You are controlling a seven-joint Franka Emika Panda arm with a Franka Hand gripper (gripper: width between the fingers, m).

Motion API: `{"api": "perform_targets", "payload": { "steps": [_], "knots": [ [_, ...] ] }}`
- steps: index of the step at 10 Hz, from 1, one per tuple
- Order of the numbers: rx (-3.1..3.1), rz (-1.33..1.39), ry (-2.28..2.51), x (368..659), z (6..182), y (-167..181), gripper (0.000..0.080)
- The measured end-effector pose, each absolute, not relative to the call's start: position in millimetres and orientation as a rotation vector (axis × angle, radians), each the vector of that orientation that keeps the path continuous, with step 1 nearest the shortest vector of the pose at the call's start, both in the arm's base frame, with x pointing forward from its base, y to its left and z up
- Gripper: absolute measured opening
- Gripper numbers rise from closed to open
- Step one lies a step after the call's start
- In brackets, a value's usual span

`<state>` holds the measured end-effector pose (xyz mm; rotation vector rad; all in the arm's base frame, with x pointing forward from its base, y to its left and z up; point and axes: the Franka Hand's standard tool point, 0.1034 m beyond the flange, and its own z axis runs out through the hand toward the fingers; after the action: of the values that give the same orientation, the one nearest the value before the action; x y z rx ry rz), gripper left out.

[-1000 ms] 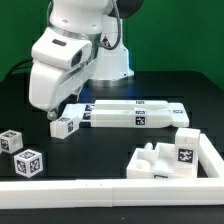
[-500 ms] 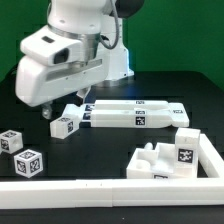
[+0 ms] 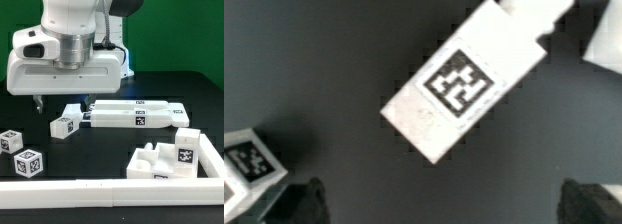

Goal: Assemble chair

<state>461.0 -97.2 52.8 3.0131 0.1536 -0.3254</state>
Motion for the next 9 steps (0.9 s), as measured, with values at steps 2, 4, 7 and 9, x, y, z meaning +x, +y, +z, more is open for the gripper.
{"api": "perform_targets", "payload": {
  "steps": [2,4,7,9],
  "knots": [
    [3.023,-0.383,-0.419,451.3,41.6,-92.6,0.0649],
    [3.020,-0.384,-0.754,467.8,51.0,-103.2,0.0649],
    [2.987,-0.419,-0.865,466.5,48.3,-97.5,0.0649],
    [3.050,-0.508,-0.784,466.9,47.8,-101.8,0.0649]
  ]
}}
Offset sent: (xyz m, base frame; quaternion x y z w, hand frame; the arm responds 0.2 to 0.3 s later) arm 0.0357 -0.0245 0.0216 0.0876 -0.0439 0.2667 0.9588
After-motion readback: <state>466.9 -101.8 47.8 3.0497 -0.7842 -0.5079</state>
